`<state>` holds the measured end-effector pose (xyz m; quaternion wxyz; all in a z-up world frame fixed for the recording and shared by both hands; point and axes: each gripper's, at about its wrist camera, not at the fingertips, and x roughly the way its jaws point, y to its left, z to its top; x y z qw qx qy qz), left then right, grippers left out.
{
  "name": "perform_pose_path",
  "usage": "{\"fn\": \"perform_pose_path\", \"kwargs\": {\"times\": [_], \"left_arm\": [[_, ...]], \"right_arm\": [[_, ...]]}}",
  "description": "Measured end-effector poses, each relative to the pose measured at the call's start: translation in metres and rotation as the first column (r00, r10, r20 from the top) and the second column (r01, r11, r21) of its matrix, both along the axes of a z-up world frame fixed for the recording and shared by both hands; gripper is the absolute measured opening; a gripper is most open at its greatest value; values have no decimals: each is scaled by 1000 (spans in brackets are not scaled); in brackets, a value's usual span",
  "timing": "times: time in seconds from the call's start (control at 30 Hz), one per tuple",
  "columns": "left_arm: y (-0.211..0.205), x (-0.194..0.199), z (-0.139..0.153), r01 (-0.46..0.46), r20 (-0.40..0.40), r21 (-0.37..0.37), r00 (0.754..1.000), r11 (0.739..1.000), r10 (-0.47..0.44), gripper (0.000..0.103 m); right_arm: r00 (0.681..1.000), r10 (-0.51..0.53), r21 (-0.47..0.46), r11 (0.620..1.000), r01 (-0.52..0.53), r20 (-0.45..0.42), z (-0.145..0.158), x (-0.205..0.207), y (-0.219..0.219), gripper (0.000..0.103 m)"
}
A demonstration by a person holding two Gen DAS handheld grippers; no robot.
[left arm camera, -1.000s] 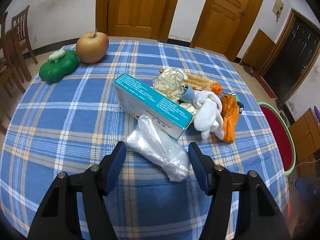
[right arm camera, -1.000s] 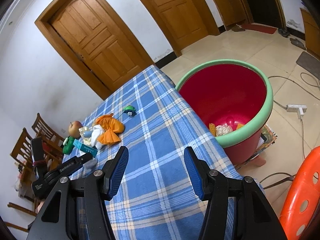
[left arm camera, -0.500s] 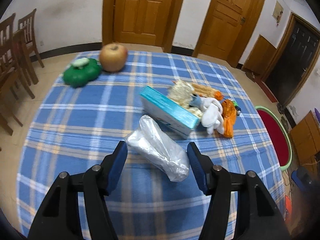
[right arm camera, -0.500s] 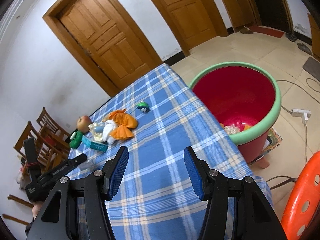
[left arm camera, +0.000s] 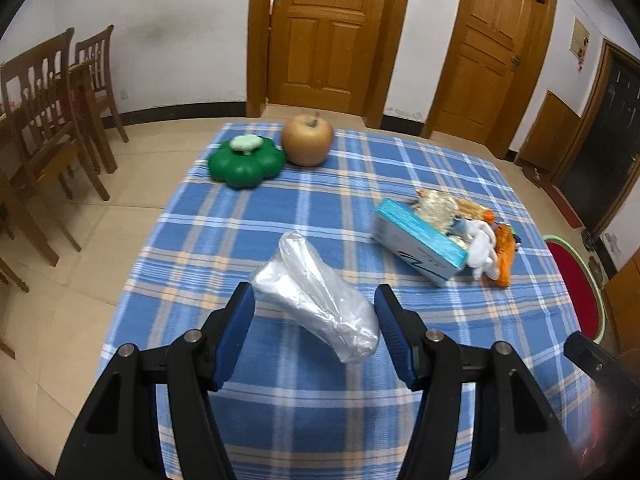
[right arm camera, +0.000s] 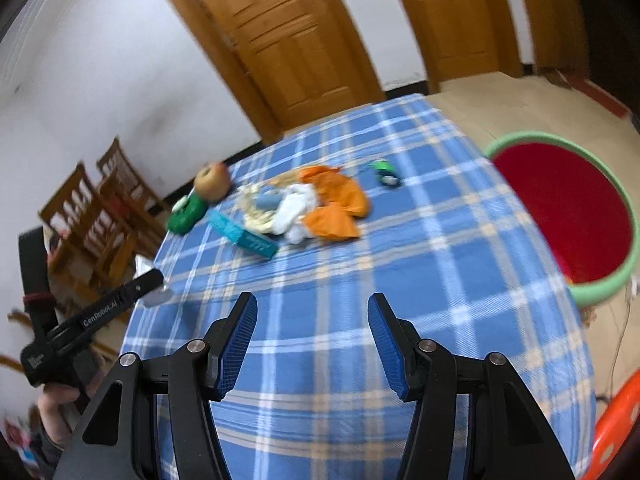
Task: Collect trash
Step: 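Grasp the clear plastic bag with the left tool while the right tool grasps the teal box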
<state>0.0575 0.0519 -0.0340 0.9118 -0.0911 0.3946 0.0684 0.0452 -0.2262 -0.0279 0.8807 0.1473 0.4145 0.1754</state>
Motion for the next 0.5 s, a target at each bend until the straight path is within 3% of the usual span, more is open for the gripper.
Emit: {"fn": "perform_pose_path", "kwargs": {"times": [0.27,0.5], "left_arm": [[20,-1,-9,-57,-14,11,998,998,58,62],[32,1,-17,-84,-27,4,996,996,84,62]], "right_arm": [[988,156,-85,984,-154,18,-3,32,53,59],[974,223,-206,955,-214,24,-6,64,95,59]]}}
